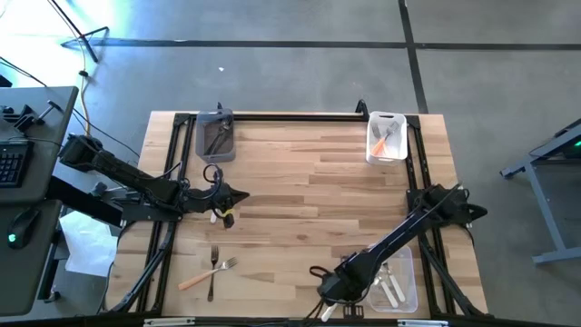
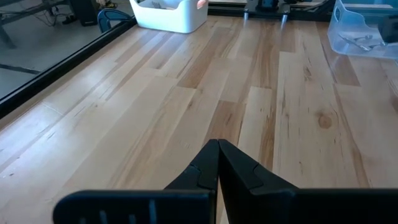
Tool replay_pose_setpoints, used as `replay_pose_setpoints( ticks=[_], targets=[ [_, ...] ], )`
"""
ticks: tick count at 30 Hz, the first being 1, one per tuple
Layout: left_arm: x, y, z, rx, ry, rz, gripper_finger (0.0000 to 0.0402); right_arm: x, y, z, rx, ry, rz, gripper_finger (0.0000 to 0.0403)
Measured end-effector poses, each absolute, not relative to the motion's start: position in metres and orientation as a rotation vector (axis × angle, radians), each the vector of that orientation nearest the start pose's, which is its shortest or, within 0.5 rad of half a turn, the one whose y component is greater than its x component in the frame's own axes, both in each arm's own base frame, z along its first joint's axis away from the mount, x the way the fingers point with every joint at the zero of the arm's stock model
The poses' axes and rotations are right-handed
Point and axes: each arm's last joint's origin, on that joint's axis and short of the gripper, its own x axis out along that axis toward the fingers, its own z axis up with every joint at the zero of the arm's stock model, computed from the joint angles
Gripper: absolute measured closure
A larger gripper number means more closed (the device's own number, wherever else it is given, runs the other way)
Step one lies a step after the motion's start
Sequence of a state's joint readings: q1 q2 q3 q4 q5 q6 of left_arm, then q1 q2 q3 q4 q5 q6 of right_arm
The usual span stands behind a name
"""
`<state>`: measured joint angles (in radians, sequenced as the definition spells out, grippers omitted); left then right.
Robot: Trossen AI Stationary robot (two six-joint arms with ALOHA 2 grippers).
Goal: Sort silverware by color (type)
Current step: Put the bottom white fork into the transparent bin
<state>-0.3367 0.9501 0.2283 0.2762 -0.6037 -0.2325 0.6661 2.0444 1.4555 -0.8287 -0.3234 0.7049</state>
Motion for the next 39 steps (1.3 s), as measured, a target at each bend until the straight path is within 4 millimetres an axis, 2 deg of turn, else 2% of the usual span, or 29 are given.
replay_pose_setpoints(
  ticks=[4, 8, 11, 15, 18, 21, 25, 31, 35, 39],
  targets=[
    [0.168, -0.041, 0.162, -0.025, 0.366, 0.307, 0.0402, 0.303, 0.248, 0.15, 0.271, 1.673, 0.252, 0.0403],
    [0.168, -0.041, 0.162, -0.025, 0.366, 0.307, 0.0401, 0.304, 0.234, 0.154, 0.198, 1.657, 0.117, 0.0403],
    [0.168, -0.041, 0.162, -0.025, 0.366, 0.307, 0.0401, 0.304, 0.224, 0.163, 0.126, 1.659, 0.011, 0.0403],
    [0.168, -0.041, 0.162, -0.024, 0.367, 0.307, 0.0402, 0.307, 0.22, 0.187, 0.04, 1.645, -0.078, 0.0403],
    [0.168, -0.041, 0.162, -0.024, 0.367, 0.307, 0.0401, 0.312, 0.224, 0.204, 0.03, 1.606, -0.051, 0.0403],
    [0.168, -0.042, 0.162, -0.025, 0.368, 0.305, 0.0402, 0.314, 0.235, 0.209, 0.061, 1.562, 0.055, 0.0403],
    [0.168, -0.042, 0.161, -0.028, 0.377, 0.285, 0.0402, 0.313, 0.249, 0.196, 0.12, 1.523, 0.188, 0.0403],
    [0.168, -0.042, 0.16, -0.025, 0.384, 0.284, 0.0401, 0.301, 0.253, 0.162, 0.187, 1.563, 0.287, 0.0403],
    [0.168, -0.042, 0.16, -0.025, 0.384, 0.284, 0.0402, 0.295, 0.248, 0.15, 0.193, 1.601, 0.264, 0.0403],
    [0.168, -0.042, 0.16, -0.025, 0.385, 0.284, 0.0401, 0.297, 0.237, 0.147, 0.137, 1.59, 0.161, 0.0403]
  ],
)
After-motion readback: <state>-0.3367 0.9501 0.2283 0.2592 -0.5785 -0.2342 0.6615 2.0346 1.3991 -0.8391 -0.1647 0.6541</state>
